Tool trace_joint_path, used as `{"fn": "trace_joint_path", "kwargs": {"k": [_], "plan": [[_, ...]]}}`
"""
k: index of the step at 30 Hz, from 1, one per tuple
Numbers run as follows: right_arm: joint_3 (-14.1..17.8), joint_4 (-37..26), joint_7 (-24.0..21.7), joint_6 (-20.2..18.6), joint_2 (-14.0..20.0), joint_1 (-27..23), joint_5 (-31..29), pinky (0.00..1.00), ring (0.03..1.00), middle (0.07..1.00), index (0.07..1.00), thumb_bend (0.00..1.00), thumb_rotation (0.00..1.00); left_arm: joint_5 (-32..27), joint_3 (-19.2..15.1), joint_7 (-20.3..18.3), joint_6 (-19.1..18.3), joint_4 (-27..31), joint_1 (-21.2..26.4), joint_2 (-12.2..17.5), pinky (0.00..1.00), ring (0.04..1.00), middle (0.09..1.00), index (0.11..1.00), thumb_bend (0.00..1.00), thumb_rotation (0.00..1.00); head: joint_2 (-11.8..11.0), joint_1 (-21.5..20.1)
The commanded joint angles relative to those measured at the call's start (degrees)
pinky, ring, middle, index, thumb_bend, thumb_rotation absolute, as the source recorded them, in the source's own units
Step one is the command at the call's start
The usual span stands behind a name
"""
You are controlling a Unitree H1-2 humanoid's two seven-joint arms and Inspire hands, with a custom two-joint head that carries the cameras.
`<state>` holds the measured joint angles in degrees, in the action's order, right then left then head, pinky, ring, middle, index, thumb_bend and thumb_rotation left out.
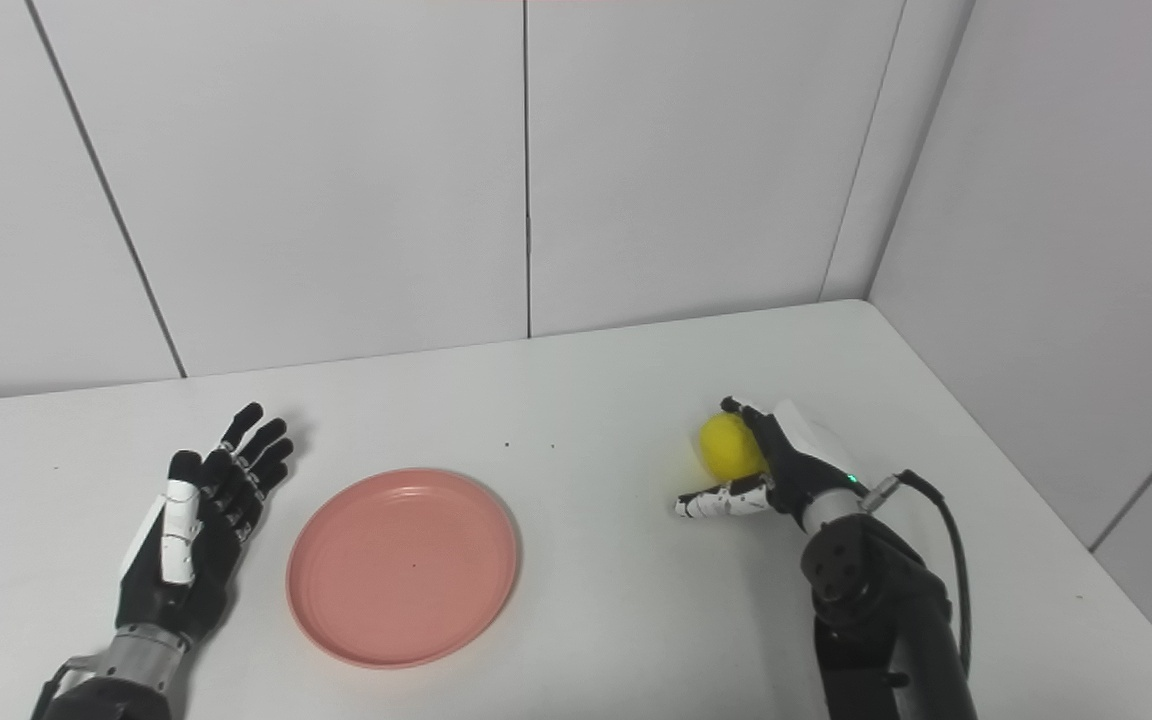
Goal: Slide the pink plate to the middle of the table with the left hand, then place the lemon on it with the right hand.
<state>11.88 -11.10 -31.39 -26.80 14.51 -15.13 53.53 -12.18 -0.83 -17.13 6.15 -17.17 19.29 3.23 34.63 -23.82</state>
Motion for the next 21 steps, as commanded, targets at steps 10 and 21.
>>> {"fn": "trace_joint_path", "kwargs": {"k": [10, 21], "plan": [[-3.4, 3.2, 17.1, 2.2, 0.6, -1.7, -2.4, 0.58, 0.671, 0.723, 0.753, 0.7, 0.11, -0.9, 0.1, -0.2, -1.0, 0.3, -3.1, -0.5, 0.99, 0.935, 0.927, 0.938, 0.84, 1.0, 0.4, 0.1], [-6.5, 6.3, 30.1, 3.6, 0.6, -1.5, -7.9, 0.25, 0.358, 0.414, 0.521, 0.52, 0.0, -0.5, 0.3, 0.1, -1.4, 1.1, -3.5, -0.7, 0.99, 0.938, 0.93, 0.943, 0.84, 1.0, 0.7, 0.1]]}}
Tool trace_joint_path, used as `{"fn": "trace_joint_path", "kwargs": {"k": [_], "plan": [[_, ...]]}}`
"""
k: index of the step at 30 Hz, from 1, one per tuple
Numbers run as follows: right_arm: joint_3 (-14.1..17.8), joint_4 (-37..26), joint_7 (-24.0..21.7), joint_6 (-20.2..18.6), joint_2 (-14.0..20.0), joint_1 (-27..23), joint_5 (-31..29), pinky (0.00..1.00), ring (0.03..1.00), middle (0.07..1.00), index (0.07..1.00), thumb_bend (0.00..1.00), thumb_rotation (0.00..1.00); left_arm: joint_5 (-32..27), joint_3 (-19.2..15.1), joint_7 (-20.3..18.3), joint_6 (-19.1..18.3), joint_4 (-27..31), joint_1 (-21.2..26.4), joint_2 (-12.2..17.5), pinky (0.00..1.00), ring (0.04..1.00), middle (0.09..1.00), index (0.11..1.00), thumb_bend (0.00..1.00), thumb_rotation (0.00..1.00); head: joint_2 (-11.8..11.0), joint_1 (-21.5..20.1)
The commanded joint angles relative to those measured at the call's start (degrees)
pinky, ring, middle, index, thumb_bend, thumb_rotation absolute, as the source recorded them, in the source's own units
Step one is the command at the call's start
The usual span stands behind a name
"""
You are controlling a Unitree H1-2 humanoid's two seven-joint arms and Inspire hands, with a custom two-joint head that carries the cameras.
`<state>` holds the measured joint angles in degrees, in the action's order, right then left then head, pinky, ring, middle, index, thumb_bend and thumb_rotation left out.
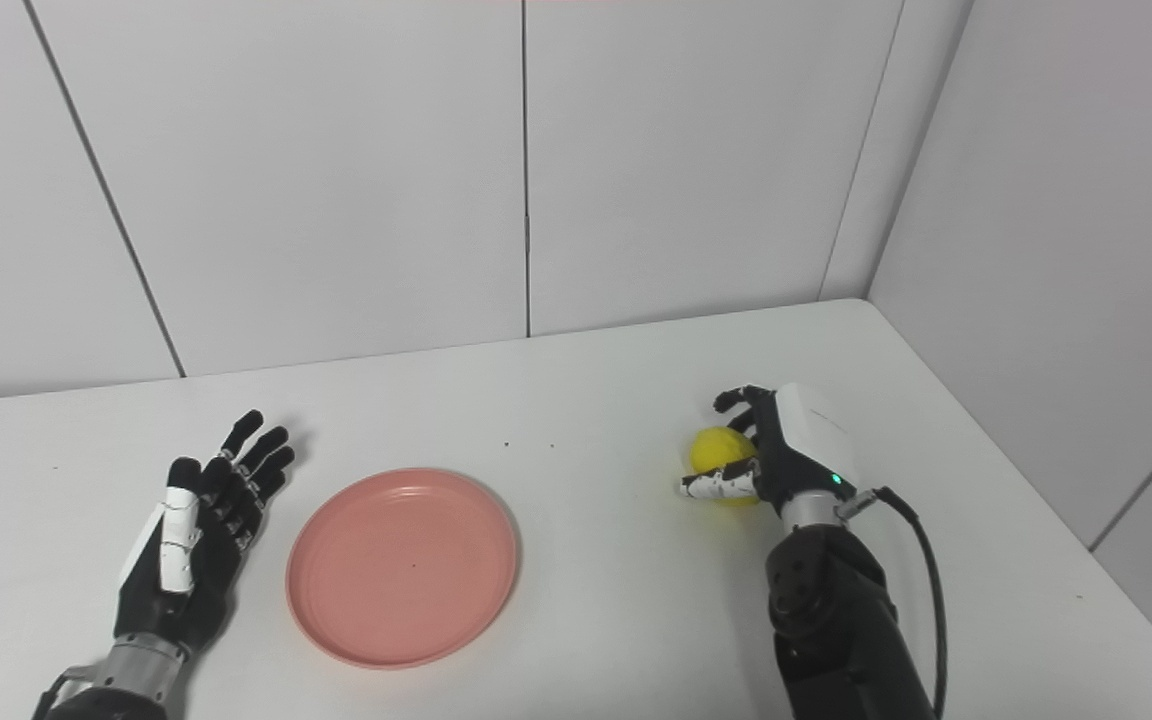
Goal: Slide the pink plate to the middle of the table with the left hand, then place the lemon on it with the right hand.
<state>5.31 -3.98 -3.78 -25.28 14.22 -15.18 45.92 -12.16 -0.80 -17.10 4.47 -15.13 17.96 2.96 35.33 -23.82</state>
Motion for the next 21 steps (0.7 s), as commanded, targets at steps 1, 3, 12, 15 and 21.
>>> {"fn": "trace_joint_path", "kwargs": {"k": [1, 3, 12, 15, 21], "plan": [[-0.2, -0.9, 2.8, 1.8, 1.1, -1.4, -0.6, 0.25, 0.356, 0.41, 0.519, 0.52, 0.0, -0.5, 0.2, 0.0, 0.4, -0.9, -2.2, -0.5, 0.99, 0.938, 0.93, 0.943, 0.84, 1.0, 0.0, 0.1], [-0.7, -1.1, 3.5, 1.7, 1.4, -1.2, -1.0, 0.23, 0.338, 0.42, 0.51, 0.52, 0.0, -0.8, 0.1, -0.2, 0.6, -1.2, -2.2, -0.5, 0.99, 0.94, 0.931, 0.943, 0.83, 1.0, 0.0, 0.1], [-1.2, -3.3, 7.6, 4.2, 1.7, -0.1, -4.6, 0.2, 0.285, 0.474, 0.486, 0.53, 0.0, -0.3, 0.3, 0.6, -0.3, -0.4, -2.5, -1.2, 0.98, 0.939, 0.931, 0.937, 0.84, 1.0, 0.2, 1.6], [-1.8, -5.0, 9.5, 7.5, 1.4, 0.3, -6.2, 0.19, 0.275, 0.474, 0.486, 0.53, 0.0, 0.0, 0.5, 0.9, -0.9, 0.3, -2.7, -1.4, 0.98, 0.938, 0.93, 0.935, 0.84, 1.0, 0.2, 2.0], [-3.7, -8.5, 11.3, 10.6, -0.5, 0.0, -8.2, 0.2, 0.275, 0.473, 0.485, 0.53, 0.0, 0.3, 0.8, 1.4, -1.6, 1.5, -3.0, -1.6, 0.99, 0.944, 0.931, 0.94, 0.84, 1.0, 0.2, 2.9]]}}
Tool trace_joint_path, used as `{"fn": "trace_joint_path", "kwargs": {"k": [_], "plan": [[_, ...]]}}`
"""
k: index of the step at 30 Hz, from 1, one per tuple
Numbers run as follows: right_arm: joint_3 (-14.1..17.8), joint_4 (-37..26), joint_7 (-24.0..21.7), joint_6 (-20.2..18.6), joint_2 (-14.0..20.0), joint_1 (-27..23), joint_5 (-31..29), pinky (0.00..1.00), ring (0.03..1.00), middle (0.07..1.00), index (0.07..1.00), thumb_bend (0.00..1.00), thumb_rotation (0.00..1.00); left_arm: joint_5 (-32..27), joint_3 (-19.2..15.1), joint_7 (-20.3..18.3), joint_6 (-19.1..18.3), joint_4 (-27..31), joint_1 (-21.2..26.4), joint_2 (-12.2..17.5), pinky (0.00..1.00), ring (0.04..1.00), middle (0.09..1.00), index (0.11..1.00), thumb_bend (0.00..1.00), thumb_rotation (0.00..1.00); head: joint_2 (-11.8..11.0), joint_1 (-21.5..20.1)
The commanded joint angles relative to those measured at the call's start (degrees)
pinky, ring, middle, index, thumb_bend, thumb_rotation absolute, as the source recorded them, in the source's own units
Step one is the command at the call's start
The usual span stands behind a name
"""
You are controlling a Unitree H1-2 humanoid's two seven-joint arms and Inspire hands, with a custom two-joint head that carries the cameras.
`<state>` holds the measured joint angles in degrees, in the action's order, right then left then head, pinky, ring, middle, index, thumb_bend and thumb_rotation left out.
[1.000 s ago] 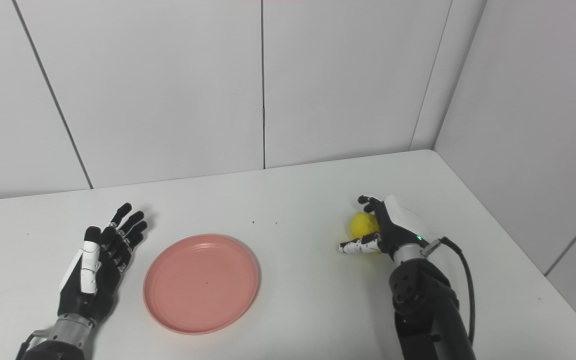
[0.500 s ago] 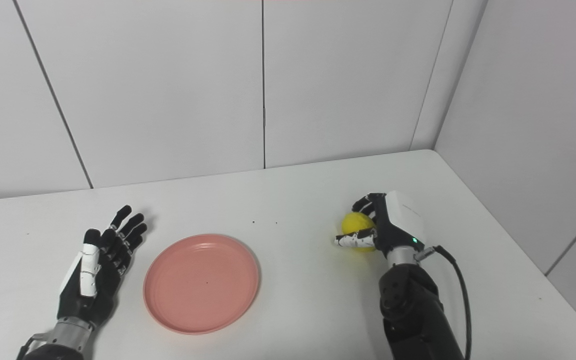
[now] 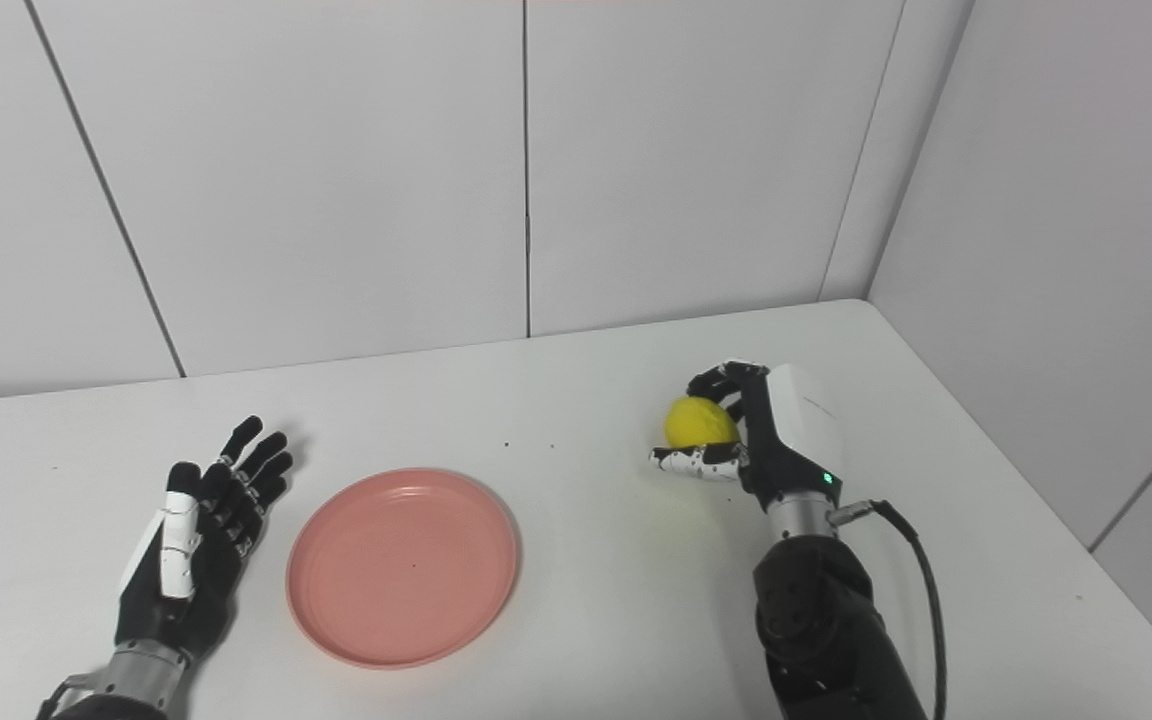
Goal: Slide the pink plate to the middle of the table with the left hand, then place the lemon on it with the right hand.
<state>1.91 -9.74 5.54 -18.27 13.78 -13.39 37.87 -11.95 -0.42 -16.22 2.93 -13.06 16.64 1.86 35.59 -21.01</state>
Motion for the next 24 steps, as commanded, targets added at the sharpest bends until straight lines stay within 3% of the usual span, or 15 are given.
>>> {"fn": "trace_joint_path", "kwargs": {"k": [1, 4, 6, 7, 10, 15, 18, 21, 24], "plan": [[-0.8, -3.2, 2.2, 4.1, -0.3, -1.9, -0.2, 0.2, 0.275, 0.473, 0.485, 0.53, 0.0, 0.1, 0.4, 0.5, -0.1, -0.5, -1.7, -0.5, 0.99, 0.945, 0.931, 0.941, 0.85, 1.0, -0.1, 0.1], [-2.4, -3.8, 2.2, 5.1, -1.0, -2.4, 0.0, 0.15, 0.218, 0.47, 0.485, 0.53, 0.0, 0.3, 0.4, 0.8, 0.0, -0.6, -1.6, -0.6, 0.99, 0.941, 0.931, 0.938, 0.84, 1.0, -0.2, 0.5], [-3.5, -4.0, 2.1, 5.8, -1.5, -2.8, 0.0, 0.18, 0.258, 0.469, 0.496, 0.52, 0.0, 0.4, 0.5, 1.1, -0.3, -0.4, -1.7, -0.7, 0.98, 0.939, 0.928, 0.935, 0.84, 1.0, -0.1, 1.1], [-4.2, -4.0, 2.0, 6.1, -1.9, -3.1, -0.1, 0.23, 0.325, 0.459, 0.527, 0.51, 0.0, 0.3, 0.6, 1.1, -0.4, -0.3, -1.7, -0.8, 0.99, 0.941, 0.929, 0.934, 0.84, 1.0, -0.1, 1.5], [-6.6, -3.6, 1.7, 7.8, -2.9, -3.8, -0.4, 0.2, 0.397, 0.496, 0.49, 0.52, 0.0, 0.4, 1.1, 1.4, -0.9, 0.8, -1.9, -1.0, 0.99, 0.936, 0.93, 0.93, 0.83, 1.0, 0.3, 3.8], [-9.8, -2.6, 0.2, 9.0, -3.6, -4.3, -0.6, 0.16, 0.396, 0.5, 0.484, 0.52, 0.0, 1.4, 2.1, 2.7, -2.4, 2.9, -2.5, -1.9, 0.98, 0.927, 0.927, 0.923, 0.83, 1.0, 0.3, 7.8], [-11.4, -2.2, -1.0, 9.5, -3.7, -4.3, -1.4, 0.25, 0.36, 0.466, 0.534, 0.51, 0.0, 1.9, 2.7, 3.5, -3.2, 4.1, -2.9, -2.6, 0.97, 0.925, 0.926, 0.922, 0.83, 1.0, 0.5, 10.1], [-13.1, -1.0, -1.8, 10.5, -4.6, -4.4, -2.7, 0.2, 0.391, 0.493, 0.498, 0.52, 0.0, 2.8, 3.5, 4.3, -4.2, 5.7, -3.3, -3.3, 0.98, 0.93, 0.927, 0.924, 0.84, 1.0, 0.6, 13.4], [-14.3, -0.4, -3.2, 11.1, -4.9, -4.5, -3.6, 0.31, 0.387, 0.466, 0.529, 0.51, 0.0, 3.6, 4.1, 5.0, -4.8, 6.9, -3.6, -3.8, 0.99, 0.936, 0.933, 0.929, 0.83, 1.0, 0.6, 15.0]]}}
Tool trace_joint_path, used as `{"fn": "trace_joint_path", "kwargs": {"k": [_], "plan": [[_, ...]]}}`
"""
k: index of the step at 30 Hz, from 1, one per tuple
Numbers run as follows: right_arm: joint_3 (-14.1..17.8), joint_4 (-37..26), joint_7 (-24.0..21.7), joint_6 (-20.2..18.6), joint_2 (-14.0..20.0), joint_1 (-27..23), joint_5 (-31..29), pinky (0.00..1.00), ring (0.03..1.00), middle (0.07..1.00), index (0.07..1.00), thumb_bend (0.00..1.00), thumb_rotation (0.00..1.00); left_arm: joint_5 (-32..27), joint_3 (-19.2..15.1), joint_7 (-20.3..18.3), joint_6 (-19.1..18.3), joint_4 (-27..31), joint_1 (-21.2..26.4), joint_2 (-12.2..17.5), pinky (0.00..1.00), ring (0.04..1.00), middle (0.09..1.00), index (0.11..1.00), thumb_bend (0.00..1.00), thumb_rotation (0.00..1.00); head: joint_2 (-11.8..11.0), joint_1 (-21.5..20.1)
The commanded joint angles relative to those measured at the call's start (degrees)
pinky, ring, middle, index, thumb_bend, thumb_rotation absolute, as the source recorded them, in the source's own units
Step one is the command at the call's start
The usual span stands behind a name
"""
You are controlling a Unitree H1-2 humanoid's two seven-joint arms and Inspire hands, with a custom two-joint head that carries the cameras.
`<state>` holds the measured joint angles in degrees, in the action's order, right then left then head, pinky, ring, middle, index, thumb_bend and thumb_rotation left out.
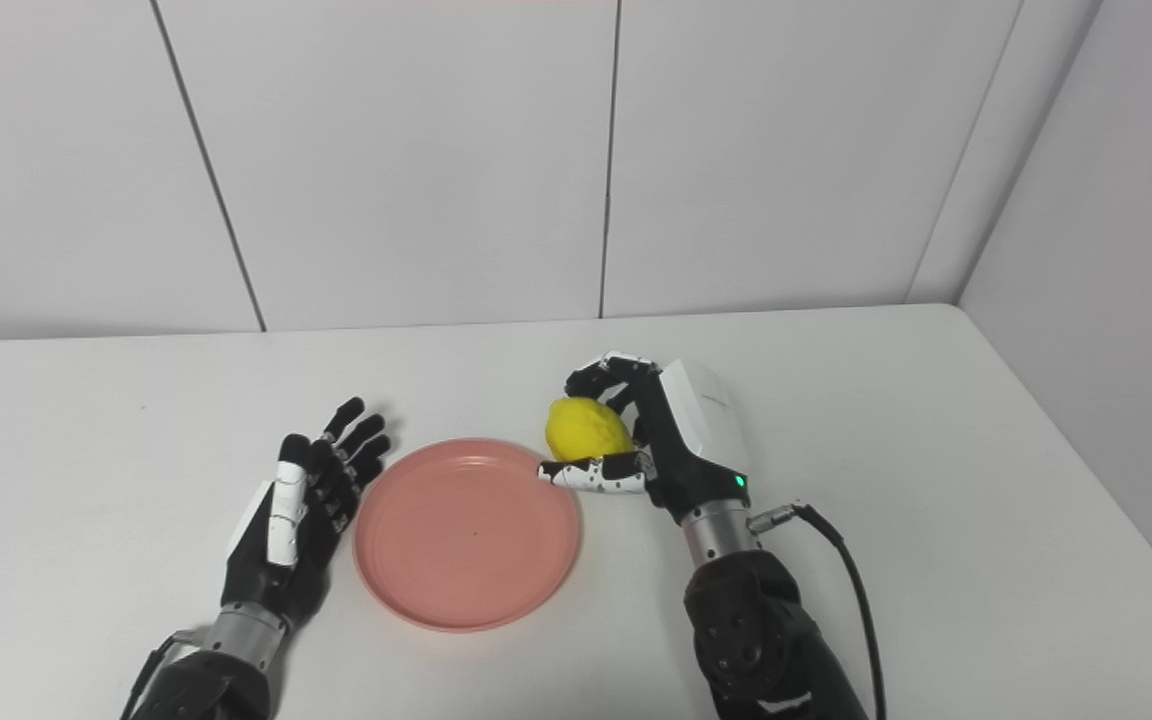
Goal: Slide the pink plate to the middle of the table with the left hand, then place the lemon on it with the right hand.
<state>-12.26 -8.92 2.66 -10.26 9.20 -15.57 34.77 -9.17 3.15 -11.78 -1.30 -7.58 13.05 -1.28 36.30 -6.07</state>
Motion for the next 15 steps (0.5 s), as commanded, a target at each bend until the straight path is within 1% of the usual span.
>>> {"fn": "trace_joint_path", "kwargs": {"k": [1, 3, 5, 9, 12, 14, 15], "plan": [[-0.7, -0.9, -0.6, 3.5, -0.3, -2.4, -0.6, 0.34, 0.395, 0.47, 0.53, 0.51, 0.0, 0.9, 0.7, 0.7, -0.7, 1.7, -0.1, -0.8, 0.98, 0.937, 0.933, 0.93, 0.83, 1.0, 0.0, 0.6], [-2.1, -0.1, -1.1, 4.5, -0.4, -2.7, -0.6, 0.37, 0.409, 0.472, 0.529, 0.51, 0.0, 0.8, 0.8, 0.9, -0.4, 1.7, -0.1, -1.1, 0.99, 0.941, 0.934, 0.932, 0.83, 1.0, 0.0, 1.4], [-3.2, 0.4, -1.5, 4.8, -0.8, -2.7, -0.4, 0.37, 0.409, 0.471, 0.53, 0.51, 0.0, 1.0, 0.9, 1.2, -0.8, 1.8, -0.1, -1.4, 0.99, 0.947, 0.935, 0.933, 0.84, 1.0, 0.1, 2.1], [-4.9, 1.4, -1.7, 5.3, -1.7, -2.8, 0.0, 0.31, 0.373, 0.474, 0.534, 0.51, 0.0, 1.5, 1.2, 2.4, -1.7, 2.6, -0.2, -1.9, 1.0, 0.947, 0.934, 0.929, 0.85, 1.0, 0.1, 3.4], [-5.9, 3.2, -1.3, 6.7, -1.8, -3.3, 0.1, 0.35, 0.397, 0.464, 0.533, 0.51, 0.0, 1.7, 1.1, 2.9, -1.3, 2.5, 0.0, -2.1, 0.99, 0.94, 0.928, 0.928, 0.85, 1.0, 0.2, 4.1], [-6.3, 4.7, -1.4, 7.5, -2.0, -3.7, -0.2, 0.36, 0.399, 0.461, 0.535, 0.51, 0.0, 1.9, 0.9, 3.4, -0.7, 2.0, 0.2, -2.1, 0.98, 0.935, 0.924, 0.927, 0.84, 1.0, 0.3, 4.5], [-6.5, 5.3, -1.5, 7.6, -2.1, -4.0, -0.2, 0.39, 0.408, 0.456, 0.534, 0.51, 0.0, 2.1, 0.8, 3.6, -0.5, 1.8, 0.3, -2.0, 0.98, 0.933, 0.923, 0.928, 0.85, 1.0, 0.3, 4.7]]}}
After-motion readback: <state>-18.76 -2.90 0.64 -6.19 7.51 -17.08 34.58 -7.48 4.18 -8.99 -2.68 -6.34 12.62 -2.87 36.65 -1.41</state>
